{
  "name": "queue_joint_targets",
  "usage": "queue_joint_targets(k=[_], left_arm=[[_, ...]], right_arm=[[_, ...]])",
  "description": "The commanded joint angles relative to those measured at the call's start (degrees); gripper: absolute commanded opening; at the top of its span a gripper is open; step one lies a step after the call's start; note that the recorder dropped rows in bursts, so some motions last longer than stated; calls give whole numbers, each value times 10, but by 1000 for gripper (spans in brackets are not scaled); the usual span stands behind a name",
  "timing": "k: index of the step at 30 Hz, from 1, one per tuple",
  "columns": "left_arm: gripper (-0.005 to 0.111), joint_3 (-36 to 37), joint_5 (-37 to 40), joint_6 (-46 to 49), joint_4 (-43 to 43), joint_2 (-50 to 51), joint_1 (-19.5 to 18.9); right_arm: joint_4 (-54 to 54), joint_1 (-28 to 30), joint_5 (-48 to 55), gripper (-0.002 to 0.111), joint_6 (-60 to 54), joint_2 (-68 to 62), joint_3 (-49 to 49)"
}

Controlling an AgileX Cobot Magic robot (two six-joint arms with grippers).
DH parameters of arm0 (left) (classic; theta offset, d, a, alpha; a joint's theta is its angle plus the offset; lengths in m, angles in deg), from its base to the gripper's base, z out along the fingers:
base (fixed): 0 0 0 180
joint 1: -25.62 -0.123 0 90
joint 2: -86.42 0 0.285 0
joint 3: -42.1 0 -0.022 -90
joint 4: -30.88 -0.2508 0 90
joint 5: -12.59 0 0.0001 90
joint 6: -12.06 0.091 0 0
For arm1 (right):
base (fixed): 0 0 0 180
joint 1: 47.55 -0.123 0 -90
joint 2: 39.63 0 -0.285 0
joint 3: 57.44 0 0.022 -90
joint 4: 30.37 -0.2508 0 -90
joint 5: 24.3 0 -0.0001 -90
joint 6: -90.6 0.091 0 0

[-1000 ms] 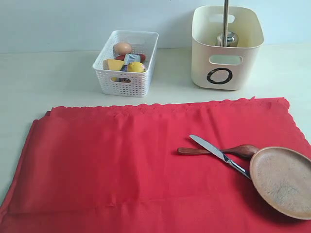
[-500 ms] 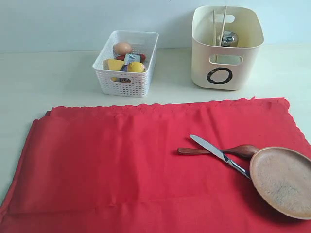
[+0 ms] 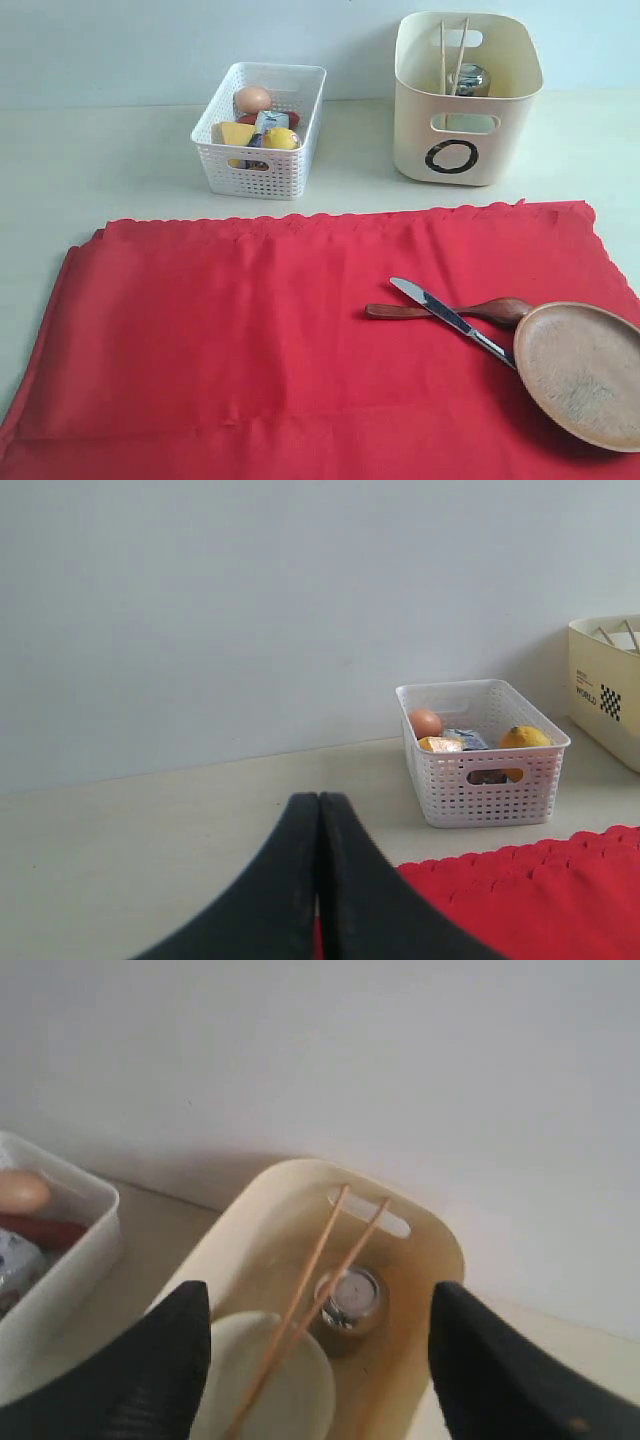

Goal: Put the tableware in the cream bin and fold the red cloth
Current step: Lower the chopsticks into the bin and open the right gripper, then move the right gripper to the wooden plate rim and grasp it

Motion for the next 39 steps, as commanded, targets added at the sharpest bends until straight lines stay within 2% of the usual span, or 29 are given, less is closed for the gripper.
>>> queue_joint_targets(k=[1,4,7,9,11,14,20,23,29,39], left_arm=[[0,2,1,0,0,-4,4],[0,2,1,0,0,-4,4],[0,2,1,0,0,-4,4],[0,2,1,0,0,-4,4],[0,2,1,0,0,-4,4],[0,2,1,0,0,-4,4],[0,2,1,0,0,-4,4],[0,2,1,0,0,-4,4],[0,2,1,0,0,-4,4],[0,2,1,0,0,-4,4]], right_arm=[[69,2,115,61,2,53,6],[108,2,198,61,-1,75,6],[122,2,198,61,0,101,-7],[87,2,198,60,-16,129,-43],[85,2,198,59,-26,155,-93],[140,2,198,58,-32,189,-199],[111,2,198,58,-110,200,-393],[109,2,148,58,-156,194,-469],[109,2,122,58,-228,164,-530],[110,2,111,58,-233,60,-555]])
